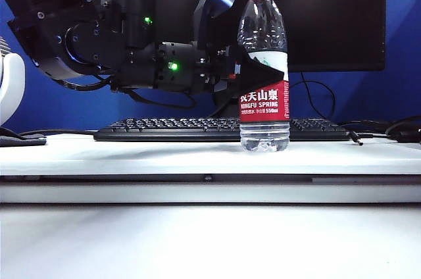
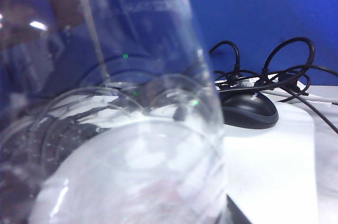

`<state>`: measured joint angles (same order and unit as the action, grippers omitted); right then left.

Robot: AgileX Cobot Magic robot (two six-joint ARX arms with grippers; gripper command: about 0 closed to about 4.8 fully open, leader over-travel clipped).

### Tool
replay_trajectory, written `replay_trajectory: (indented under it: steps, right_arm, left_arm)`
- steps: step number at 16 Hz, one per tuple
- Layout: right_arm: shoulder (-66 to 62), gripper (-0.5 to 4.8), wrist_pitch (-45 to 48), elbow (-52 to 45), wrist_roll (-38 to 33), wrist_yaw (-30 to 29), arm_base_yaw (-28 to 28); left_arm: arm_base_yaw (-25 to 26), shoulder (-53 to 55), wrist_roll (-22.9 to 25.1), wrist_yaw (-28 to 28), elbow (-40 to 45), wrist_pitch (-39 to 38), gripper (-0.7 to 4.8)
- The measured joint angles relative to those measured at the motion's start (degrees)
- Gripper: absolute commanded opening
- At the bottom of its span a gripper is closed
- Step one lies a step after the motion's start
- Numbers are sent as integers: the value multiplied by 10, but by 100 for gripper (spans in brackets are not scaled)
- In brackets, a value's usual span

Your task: Unscrew the cap from the plastic bottle on the table.

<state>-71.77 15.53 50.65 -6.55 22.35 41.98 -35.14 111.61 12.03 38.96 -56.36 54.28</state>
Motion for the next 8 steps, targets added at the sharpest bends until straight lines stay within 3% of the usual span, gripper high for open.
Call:
replay_trajectory:
  steps: [3, 5, 6, 7, 8]
  right_arm:
    - [0, 146, 0, 0, 0, -1, 0]
    - [10, 146, -17, 0, 11, -37, -15]
    - [17, 146, -30, 0, 20, -78, -31]
    - [27, 146, -49, 2, 34, -172, -73]
    - [31, 146, -57, 2, 37, -215, -94]
  left_arm:
    - [0, 0, 0, 0, 0, -1, 328]
    - [0, 0, 0, 0, 0, -1, 328]
    - [-1, 0, 0, 0, 0, -1, 328]
    - [-1, 0, 1, 0, 0, -1, 328]
    - [-1, 0, 1, 0, 0, -2, 328]
